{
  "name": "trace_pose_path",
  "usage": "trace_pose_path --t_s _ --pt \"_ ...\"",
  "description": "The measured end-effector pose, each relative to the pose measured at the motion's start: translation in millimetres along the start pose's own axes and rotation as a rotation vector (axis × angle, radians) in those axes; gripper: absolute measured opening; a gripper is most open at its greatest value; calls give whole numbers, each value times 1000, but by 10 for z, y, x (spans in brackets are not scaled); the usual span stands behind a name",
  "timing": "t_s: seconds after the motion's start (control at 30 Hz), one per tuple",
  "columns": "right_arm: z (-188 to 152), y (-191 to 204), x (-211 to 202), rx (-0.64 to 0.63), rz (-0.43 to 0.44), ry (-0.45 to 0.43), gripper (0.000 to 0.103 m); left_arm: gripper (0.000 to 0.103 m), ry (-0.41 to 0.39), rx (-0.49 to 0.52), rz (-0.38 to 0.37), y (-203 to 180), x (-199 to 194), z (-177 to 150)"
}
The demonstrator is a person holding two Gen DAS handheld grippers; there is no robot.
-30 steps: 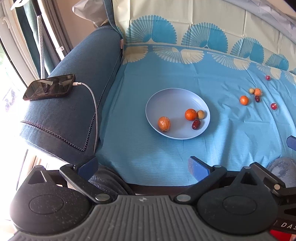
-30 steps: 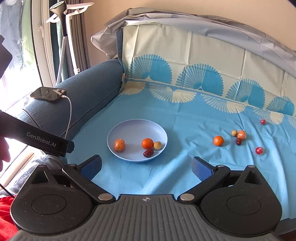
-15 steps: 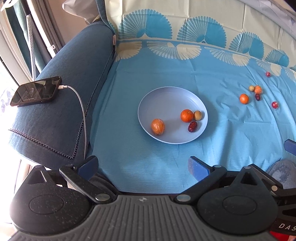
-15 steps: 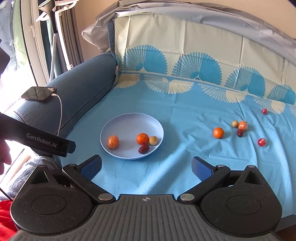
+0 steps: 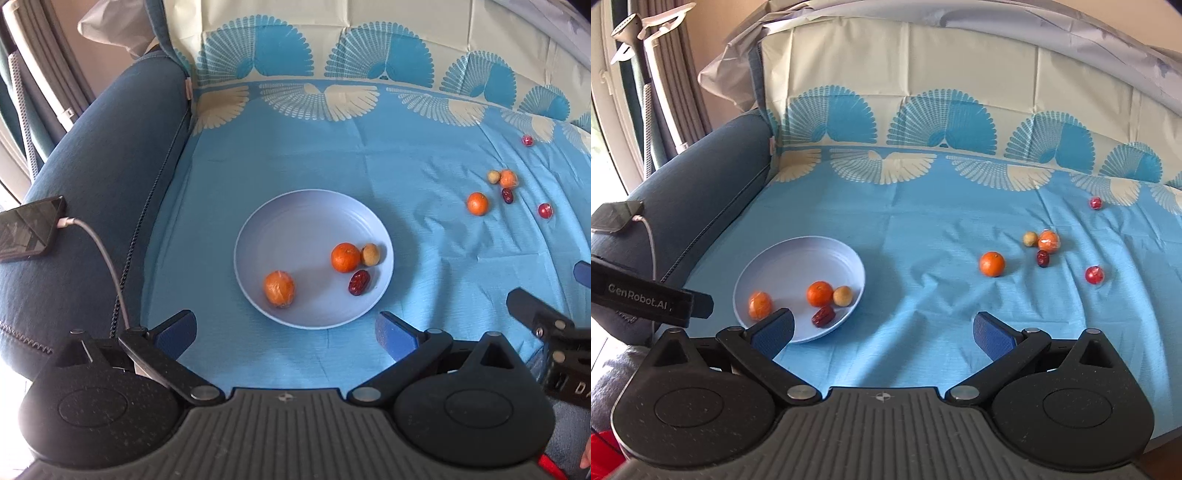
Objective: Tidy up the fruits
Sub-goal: 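Grasp a loose orange with the left tool while the right tool grasps a dark red date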
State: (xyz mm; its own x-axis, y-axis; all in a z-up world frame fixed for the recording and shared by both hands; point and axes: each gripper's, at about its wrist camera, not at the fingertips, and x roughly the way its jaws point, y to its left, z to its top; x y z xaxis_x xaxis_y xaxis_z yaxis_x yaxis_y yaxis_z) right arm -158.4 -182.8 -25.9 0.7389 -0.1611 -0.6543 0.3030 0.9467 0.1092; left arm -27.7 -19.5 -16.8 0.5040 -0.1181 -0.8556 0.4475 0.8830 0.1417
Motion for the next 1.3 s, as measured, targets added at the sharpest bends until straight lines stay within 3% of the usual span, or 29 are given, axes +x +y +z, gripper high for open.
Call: trace_pose_path --t_s 0.27,0.47,0.83,0.97,1.1,1.2,1.27,1.3 --pt "168 -777 436 75 -166 -56 102 103 -37 134 -71 -725 388 412" --pt "260 -1461 965 148 -255 -43 102 103 -66 264 -55 -1409 975 718" --pt "140 -2127 2078 183 -154 37 102 103 -49 375 -192 -2210 2033 991" --pt "97 -2253 2381 194 -144 54 100 103 -103 447 -210 -2415 2207 1006" --pt "11 -2158 2513 38 -208 -7 102 103 -178 500 -218 -2555 2266 1015" --pt "-11 -2175 2501 52 -206 -31 102 103 -212 536 -224 -2608 2255 1014" --pt "-8 -2181 2484 59 -218 -41 96 90 -241 547 -256 -2600 2218 997" --pt "-6 -2172 2465 54 -216 -55 87 60 -239 556 -301 -2597 2194 993"
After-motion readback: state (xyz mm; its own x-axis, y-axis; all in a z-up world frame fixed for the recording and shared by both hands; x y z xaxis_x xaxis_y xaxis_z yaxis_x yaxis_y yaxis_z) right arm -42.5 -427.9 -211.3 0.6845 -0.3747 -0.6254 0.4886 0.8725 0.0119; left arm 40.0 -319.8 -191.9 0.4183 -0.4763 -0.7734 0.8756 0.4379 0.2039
